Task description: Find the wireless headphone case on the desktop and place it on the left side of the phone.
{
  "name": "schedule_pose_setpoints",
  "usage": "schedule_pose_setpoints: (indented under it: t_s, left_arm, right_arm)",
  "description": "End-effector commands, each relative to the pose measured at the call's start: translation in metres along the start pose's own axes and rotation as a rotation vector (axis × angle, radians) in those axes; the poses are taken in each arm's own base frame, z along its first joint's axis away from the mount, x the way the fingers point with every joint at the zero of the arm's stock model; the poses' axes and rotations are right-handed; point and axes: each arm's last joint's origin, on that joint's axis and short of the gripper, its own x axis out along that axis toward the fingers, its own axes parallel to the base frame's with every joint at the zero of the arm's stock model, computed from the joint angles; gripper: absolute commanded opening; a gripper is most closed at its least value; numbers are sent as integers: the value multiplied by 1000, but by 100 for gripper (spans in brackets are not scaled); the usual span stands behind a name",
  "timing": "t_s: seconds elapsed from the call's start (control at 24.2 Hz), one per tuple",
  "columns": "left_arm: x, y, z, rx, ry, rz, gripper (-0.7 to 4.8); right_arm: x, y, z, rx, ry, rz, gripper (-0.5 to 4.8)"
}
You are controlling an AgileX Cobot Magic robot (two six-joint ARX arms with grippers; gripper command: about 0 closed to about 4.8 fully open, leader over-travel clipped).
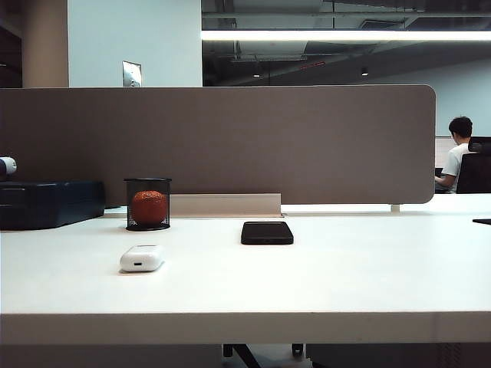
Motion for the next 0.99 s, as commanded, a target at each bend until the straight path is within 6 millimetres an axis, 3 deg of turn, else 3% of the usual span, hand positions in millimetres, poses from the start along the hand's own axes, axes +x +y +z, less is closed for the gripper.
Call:
schedule_pose_setpoints:
  t_s: [0.04, 0.62, 0.99]
  left_arm:
    - [0, 0, 1, 1, -7, -2, -5]
    - [0, 0, 1, 1, -7, -2, -5]
    - [0, 0, 1, 1, -8, -2, -5]
  right_arm:
    - [0, 0, 2, -2, -19, -1, 13]
    - [0, 0, 4, 4, -32, 0, 13]
    - [-5, 2, 29, 8, -77, 5, 13]
